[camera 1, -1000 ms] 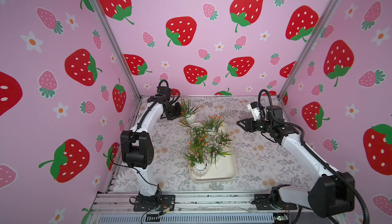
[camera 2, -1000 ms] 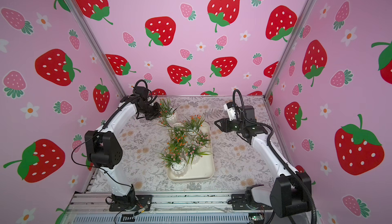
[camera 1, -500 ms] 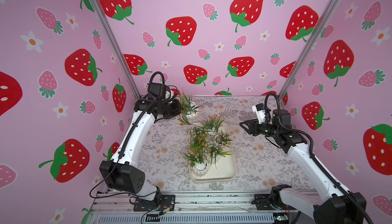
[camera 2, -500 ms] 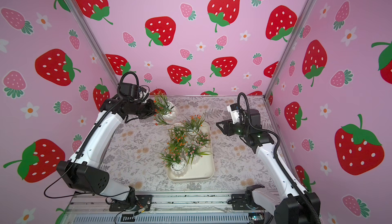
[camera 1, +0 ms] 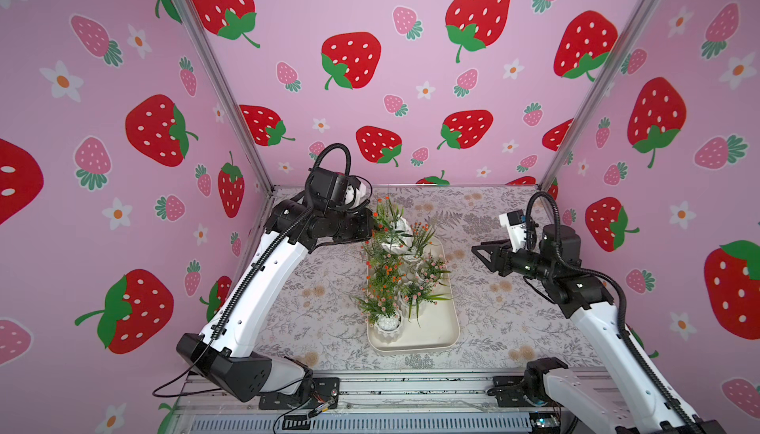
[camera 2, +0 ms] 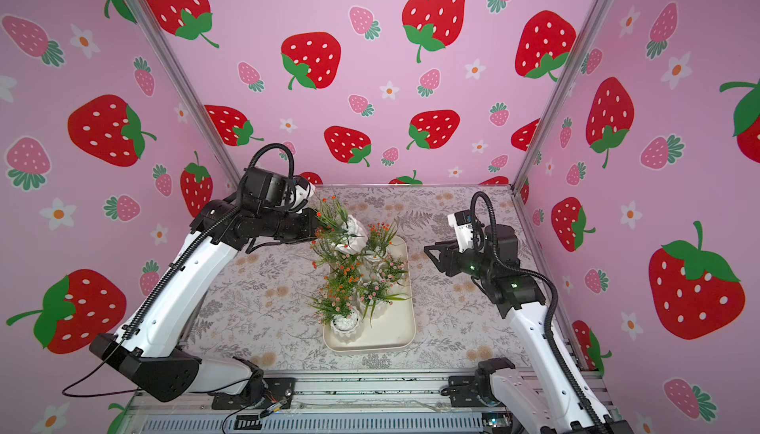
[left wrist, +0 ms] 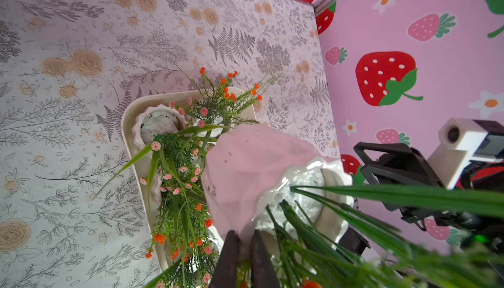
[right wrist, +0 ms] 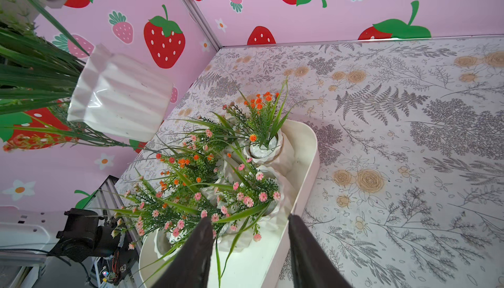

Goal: Put the potted gypsophila into the storage box
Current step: Place the baby's breath potted plant at the storage box.

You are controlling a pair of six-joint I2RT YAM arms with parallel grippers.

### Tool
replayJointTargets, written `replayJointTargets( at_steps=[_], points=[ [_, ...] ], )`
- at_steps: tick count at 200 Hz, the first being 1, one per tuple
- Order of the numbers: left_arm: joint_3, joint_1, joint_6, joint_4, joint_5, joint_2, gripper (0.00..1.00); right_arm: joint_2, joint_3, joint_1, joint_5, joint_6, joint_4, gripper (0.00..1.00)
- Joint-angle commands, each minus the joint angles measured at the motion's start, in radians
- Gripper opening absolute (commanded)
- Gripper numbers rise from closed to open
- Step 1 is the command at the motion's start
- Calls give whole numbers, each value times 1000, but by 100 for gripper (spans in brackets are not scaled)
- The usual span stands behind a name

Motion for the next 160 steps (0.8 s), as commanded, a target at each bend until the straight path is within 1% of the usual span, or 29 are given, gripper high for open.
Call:
replayJointTargets(
  at_steps=[1, 43, 104, 160],
  points=[
    [89, -48, 9, -21, 2, -3, 0, -39, -20, -8, 1, 11, -34, 47],
    [130, -168, 13, -75, 19, 21, 0, -67, -33, -18, 26, 18, -77, 47],
    [123, -327, 24, -82, 45, 62, 0, -95, -51, -32, 32, 39, -89, 47],
    [101, -427, 40, -72, 90, 105, 0, -111, -61, -48, 40, 55, -99, 47]
  ],
)
